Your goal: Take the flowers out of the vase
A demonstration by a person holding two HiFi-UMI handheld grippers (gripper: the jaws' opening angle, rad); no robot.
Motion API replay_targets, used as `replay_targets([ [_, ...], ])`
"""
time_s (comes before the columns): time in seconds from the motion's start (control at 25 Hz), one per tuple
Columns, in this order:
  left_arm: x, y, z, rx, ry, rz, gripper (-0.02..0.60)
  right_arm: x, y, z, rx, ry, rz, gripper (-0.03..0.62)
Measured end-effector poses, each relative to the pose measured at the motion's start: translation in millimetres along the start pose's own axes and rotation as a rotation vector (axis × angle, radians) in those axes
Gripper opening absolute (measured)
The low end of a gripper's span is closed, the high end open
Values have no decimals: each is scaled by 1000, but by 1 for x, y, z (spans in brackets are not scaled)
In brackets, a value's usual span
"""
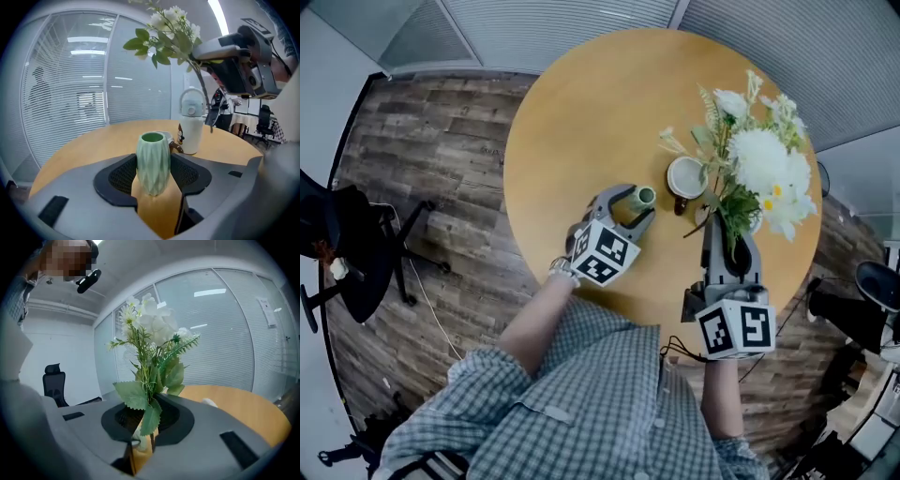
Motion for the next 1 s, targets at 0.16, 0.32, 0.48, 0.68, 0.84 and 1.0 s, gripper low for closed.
replay_targets([
  [0.16,-1,0,0,2,4,-4,236,-16,-10,-40,19,111,-37,49],
  [0.32,0,0,0,7,11,-9,236,-23,-13,-87,94,211,-48,49],
  [0.48,-2,1,-1,8,14,-9,236,-22,-14,-131,125,321,-69,49],
  [0.68,-1,3,-2,10,22,-9,236,-9,-17,-177,124,440,-64,49],
  [0.84,1,0,1,13,26,-7,236,0,-23,-196,103,500,-56,49],
  [1.0,0,-1,1,13,27,-4,236,8,-22,-207,54,540,-53,51],
])
Point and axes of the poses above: the fingertips, and each gripper's own axes: x forward along the fingers, y to its left, z out of its top, the point moved 1 cm from there along -x, backward along the fingers, and after that the axes turned 8 degrees about y, right-handed, at the moved point
